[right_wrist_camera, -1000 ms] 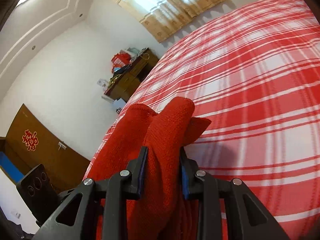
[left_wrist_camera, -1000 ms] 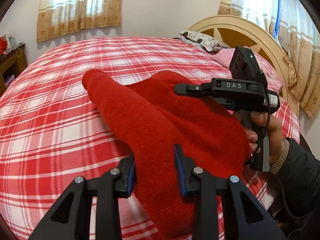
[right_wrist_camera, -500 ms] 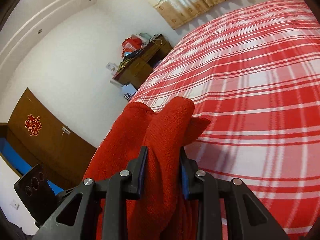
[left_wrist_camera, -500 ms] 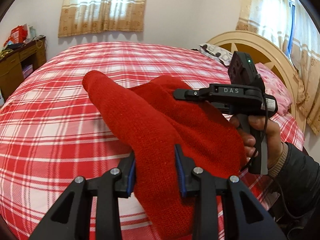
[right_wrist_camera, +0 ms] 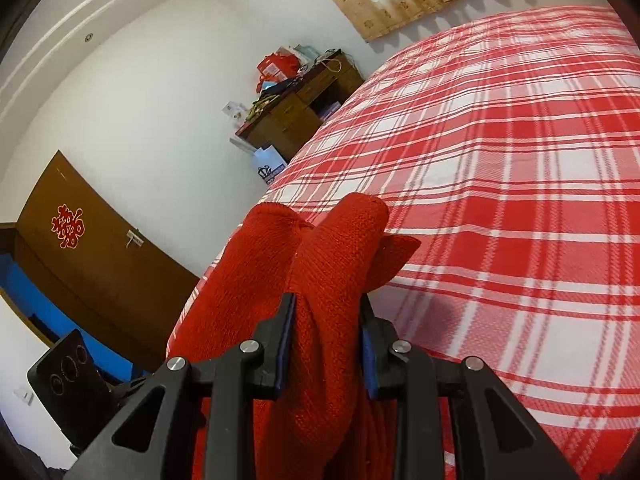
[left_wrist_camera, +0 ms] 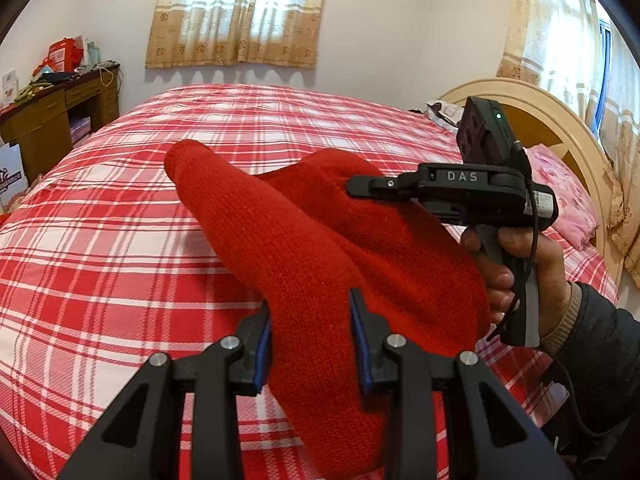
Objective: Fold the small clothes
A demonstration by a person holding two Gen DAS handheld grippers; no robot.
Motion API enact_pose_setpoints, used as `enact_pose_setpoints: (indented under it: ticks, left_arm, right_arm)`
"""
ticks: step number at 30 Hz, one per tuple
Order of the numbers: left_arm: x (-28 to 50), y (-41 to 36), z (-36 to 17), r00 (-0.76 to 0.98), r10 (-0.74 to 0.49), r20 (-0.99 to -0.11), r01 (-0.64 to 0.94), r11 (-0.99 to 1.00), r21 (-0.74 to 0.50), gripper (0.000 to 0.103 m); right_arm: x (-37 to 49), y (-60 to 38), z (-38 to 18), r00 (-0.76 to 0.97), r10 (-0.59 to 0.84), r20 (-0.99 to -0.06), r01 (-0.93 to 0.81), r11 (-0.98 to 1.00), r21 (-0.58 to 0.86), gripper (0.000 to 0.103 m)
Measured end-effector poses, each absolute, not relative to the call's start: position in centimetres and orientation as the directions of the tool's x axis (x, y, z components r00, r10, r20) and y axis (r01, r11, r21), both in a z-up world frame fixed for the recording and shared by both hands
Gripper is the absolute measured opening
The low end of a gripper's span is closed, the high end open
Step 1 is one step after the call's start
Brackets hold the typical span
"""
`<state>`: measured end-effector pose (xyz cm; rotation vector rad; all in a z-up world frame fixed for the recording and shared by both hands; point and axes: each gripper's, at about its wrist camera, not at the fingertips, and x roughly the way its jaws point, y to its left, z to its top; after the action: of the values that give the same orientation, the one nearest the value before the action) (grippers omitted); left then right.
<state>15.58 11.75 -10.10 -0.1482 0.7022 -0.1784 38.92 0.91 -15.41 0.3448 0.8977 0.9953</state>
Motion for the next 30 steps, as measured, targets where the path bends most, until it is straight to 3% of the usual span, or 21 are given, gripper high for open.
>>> enact_pose_setpoints:
  ticks: [24, 30]
  left_arm:
    - [12.6, 14.7, -14.0, 0.711, -0.171, -0.682, 0.030, 0.977, -0.213, 0.035]
    - [12.5, 15.0, -14.9, 0.709, -0.146, -0.690, 0.002, 0.979, -0.204, 0.047]
  right_arm:
    - [39.7, 5.6, -18.3, 0.184, 0.791, -0.583, -0.566, 0.570, 0.595, 0.030]
    - [40.1, 5.3, -19.8, 0.192, 0.754, -0.629, -0.526, 0.620, 0.582, 0.034]
